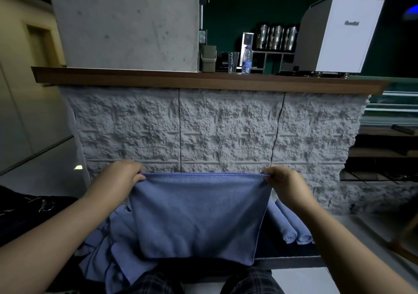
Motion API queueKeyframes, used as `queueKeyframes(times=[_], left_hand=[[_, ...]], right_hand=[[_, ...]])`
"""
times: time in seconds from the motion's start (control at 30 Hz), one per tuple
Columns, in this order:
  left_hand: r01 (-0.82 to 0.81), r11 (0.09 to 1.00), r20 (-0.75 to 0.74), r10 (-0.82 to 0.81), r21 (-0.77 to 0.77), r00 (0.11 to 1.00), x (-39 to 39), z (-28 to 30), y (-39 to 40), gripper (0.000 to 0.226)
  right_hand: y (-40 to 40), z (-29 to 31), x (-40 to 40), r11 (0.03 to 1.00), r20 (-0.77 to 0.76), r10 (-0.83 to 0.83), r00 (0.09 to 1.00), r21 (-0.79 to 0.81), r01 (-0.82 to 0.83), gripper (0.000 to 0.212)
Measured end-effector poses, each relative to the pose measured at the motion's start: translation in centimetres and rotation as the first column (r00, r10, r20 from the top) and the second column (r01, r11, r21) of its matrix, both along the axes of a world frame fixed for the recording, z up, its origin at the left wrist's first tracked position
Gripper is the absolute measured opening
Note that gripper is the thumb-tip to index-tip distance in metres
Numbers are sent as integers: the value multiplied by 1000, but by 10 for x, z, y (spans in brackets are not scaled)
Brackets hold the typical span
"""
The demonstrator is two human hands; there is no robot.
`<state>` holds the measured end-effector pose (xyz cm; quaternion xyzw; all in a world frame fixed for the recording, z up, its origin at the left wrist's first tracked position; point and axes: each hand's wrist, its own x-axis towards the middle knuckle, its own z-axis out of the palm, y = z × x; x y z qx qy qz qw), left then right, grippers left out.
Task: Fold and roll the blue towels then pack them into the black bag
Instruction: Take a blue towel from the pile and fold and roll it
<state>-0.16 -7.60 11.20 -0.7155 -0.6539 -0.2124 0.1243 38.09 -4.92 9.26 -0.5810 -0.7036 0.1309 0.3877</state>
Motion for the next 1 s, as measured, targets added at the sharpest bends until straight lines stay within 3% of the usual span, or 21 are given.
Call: queueKeyframes(times=[0.07, 0.17, 0.27, 0.37, 0.53, 0.7, 1.0], left_hand=[[88, 989, -25, -86, 119, 996, -1, -5, -2, 14], [63, 982, -12, -62, 179, 998, 4, -13, -3, 14], [45, 990, 213, -72, 130, 974, 9, -18, -2, 7], [51, 993, 515, -98, 105, 852, 9, -24, -1, 20], [-45, 993, 725, -52, 113, 687, 10, -31, -3, 19], [17, 996, 806, -82, 89, 586, 9, -34, -2, 21], [30, 996, 733, -81, 83, 676, -1, -35, -6, 20]], right_hand=[[0, -1, 2, 1000, -75, -29, 997, -10, 28, 26], [-1, -2, 1, 997, -83, -67, 994, -38, 64, 21], [-2, -4, -1, 995, -136, -91, 987, -42, 86, 17], [-4, -8, 1, 996, -238, -88, 967, -29, 84, 15], [-5, -18, 8, 995, -397, -86, 914, -70, 64, 21], [-9, -22, 8, 994, -461, -91, 883, -100, 50, 22], [-15, -20, 11, 996, -431, 32, 902, -57, -62, 21]])
